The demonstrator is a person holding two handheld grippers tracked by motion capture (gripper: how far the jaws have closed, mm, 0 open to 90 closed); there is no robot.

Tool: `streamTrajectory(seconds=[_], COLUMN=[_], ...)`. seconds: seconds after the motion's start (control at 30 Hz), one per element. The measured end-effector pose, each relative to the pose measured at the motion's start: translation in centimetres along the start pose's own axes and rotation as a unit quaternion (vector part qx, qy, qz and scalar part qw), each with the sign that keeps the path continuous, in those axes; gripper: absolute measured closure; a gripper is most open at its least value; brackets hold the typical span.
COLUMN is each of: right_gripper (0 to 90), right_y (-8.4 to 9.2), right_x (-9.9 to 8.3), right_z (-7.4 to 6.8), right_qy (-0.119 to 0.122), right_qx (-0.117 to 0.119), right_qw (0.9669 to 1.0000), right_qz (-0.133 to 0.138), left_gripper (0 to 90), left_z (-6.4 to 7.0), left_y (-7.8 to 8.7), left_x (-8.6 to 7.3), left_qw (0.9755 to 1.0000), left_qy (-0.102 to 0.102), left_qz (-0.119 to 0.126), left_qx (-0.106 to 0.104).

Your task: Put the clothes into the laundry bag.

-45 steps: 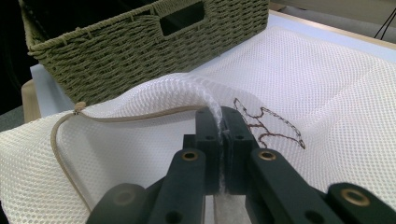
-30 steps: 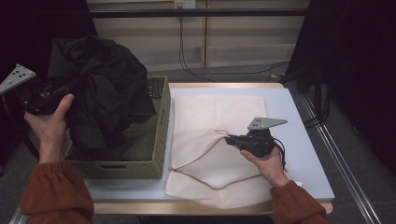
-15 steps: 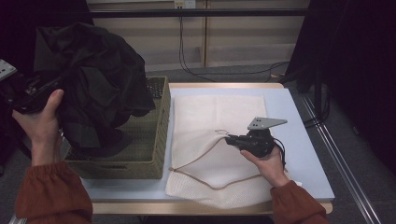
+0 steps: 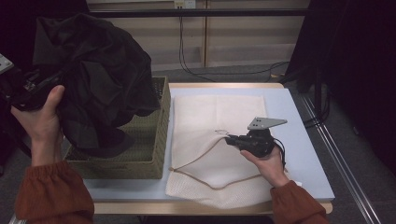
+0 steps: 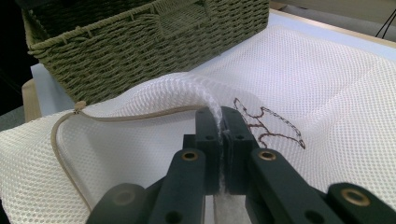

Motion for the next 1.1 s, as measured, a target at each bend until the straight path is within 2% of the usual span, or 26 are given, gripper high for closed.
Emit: streamTrajectory(seconds=[0.23, 0.27, 0.37, 0.43, 0.63, 1.1], right_gripper=[87.5, 87.5, 87.6, 87.6, 87.6, 87.6], right_y=[0.0, 0.0, 0.0, -0.1, -0.1, -0.1], right_x=[0.0, 0.0, -0.1, -0.1, -0.1, -0.2], right_z=[0.0, 0.0, 0.1, 0.1, 0.2, 0.3], right_qy=[-0.001, -0.001, -0.002, -0.003, -0.004, -0.004], right_qx=[0.001, 0.001, 0.002, 0.001, 0.001, 0.001], right_qw=[1.0, 1.0, 1.0, 1.0, 1.0, 1.0], right_qz=[-0.001, -0.001, -0.001, -0.003, -0.003, -0.004], left_gripper=[78.2, 78.2, 78.2, 78.2, 78.2, 78.1], left_z=[1.4, 1.6, 2.5, 2.9, 4.3, 7.6], left_y=[-0.6, -0.6, -0.9, -1.1, -1.6, -2.9], left_x=[0.8, 0.8, 1.1, 1.2, 1.9, 3.8], left_qw=[0.9998, 0.9996, 0.9993, 0.999, 0.9982, 0.9944], left_qy=[-0.006, -0.013, -0.006, -0.012, -0.013, -0.028], left_qz=[0.003, -0.001, 0.007, 0.007, 0.015, 0.029], left_qx=[-0.018, -0.023, -0.035, -0.043, -0.057, -0.097])
Point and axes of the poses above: each handheld gripper's, and its own axes: y roughly backward along the jaws, x roughly out of its top, z roughly to its right, the point moved 6 cm from there along -y, roughly forward along the jaws, and after that the axes turned 2 degrees about -x, right-handed, at the moved point
